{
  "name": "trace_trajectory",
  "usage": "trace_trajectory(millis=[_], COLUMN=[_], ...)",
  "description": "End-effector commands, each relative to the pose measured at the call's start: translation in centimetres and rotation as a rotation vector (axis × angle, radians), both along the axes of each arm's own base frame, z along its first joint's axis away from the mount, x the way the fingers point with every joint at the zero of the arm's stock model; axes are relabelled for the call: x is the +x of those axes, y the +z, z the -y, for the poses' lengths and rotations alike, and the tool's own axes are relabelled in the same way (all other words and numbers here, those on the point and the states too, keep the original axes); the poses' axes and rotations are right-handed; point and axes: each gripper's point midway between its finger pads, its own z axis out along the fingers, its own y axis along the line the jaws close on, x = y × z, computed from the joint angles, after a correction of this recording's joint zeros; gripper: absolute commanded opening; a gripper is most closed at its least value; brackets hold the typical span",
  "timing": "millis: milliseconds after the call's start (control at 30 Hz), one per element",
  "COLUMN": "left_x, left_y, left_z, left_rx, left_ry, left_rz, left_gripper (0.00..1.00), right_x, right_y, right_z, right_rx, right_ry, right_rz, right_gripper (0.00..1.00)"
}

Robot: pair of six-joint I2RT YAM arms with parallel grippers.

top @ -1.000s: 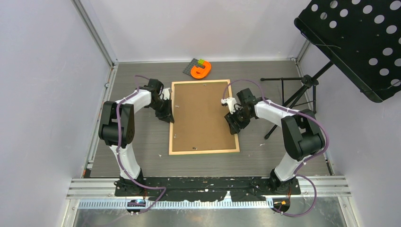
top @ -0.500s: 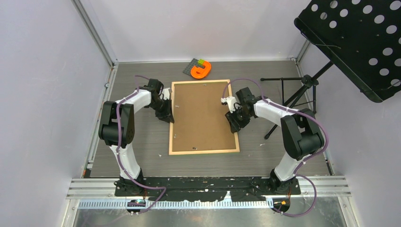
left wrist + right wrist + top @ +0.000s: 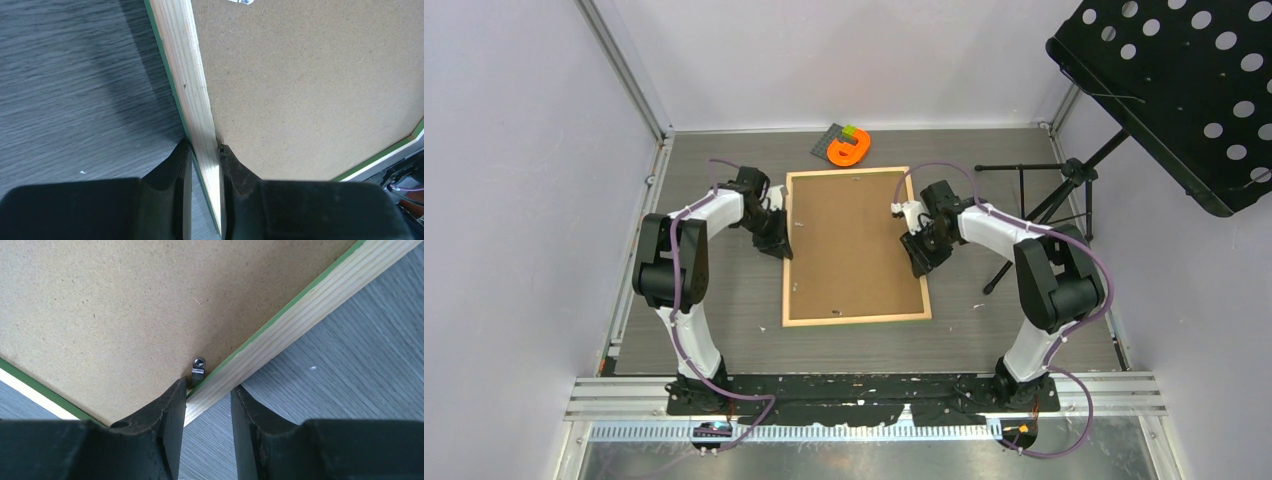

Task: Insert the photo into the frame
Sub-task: Install the photo frame at the center of the board.

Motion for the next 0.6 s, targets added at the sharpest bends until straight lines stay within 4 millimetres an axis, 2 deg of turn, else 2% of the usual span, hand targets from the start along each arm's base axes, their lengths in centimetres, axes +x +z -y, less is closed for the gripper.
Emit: trace_trajectory(millis=[0, 167, 333, 400, 567], left_x=[0.2, 0.2, 0.2, 0.2, 0.2], left_y=[-0.8, -0.7, -0.8, -0.7, -0.7], left_z=[0.9, 0.9, 0.9, 0.9, 1.0], left_rx=[-0.037, -0.039, -0.039, -0.04, -0.04], left_ry=[-0.046, -0.048, -0.048, -0.048, -0.05], left_rz=[0.012, 0.013, 0.011, 0.013, 0.012], left_gripper=[0.0, 0.0, 0.0, 0.0, 0.0], right_x=[4.4, 4.7, 4.8, 4.7, 5.0], right_y=[1.3, 1.4, 2.1, 2.3, 2.2], right_z=[-1.3, -1.2, -1.6, -1.8, -1.7], right_rx=[0.013, 0.005, 0.039, 0.054, 0.048], right_ry=[0.052, 0.066, 0.01, -0.016, -0.05], right_rz=[0.177, 0.192, 0.188, 0.178, 0.17], right_gripper=[0.25, 0.26, 0.55, 0.6, 0.61])
